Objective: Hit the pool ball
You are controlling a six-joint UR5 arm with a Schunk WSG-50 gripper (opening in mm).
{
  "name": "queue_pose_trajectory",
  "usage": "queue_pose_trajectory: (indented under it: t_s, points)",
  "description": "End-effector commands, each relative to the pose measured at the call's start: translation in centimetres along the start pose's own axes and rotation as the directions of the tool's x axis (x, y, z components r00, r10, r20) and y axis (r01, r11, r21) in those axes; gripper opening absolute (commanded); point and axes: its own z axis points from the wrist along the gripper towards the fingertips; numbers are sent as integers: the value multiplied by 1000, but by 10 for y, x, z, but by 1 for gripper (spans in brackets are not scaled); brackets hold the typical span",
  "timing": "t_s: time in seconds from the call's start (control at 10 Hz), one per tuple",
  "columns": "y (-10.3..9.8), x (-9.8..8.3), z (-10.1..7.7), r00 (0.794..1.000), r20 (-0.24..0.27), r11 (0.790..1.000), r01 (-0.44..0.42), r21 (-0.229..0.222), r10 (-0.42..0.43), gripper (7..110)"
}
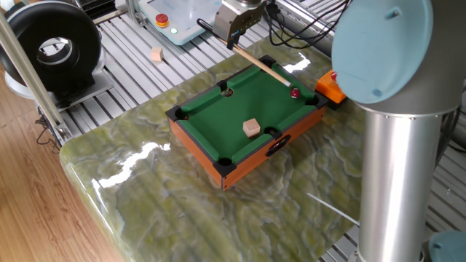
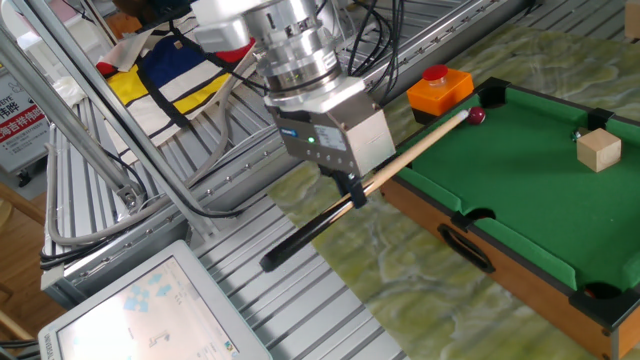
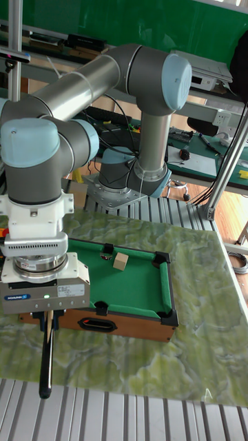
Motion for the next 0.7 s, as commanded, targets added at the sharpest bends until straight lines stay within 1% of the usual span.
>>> queue_pose_trajectory:
  t_s: [0.0, 0.2, 0.3, 0.5, 0.6]
  points:
    - [5, 1, -4, 1000, 2, 1000, 5, -19, -5, 7]
    - [10, -33, -7, 996, 89, 1000, 15, -24, -13, 7]
    - [12, -38, -8, 995, 100, 999, 23, -29, -20, 7]
    - [10, -48, -9, 990, 134, 999, 43, -16, -40, 7]
    - [8, -46, -9, 989, 140, 999, 51, -11, -49, 7]
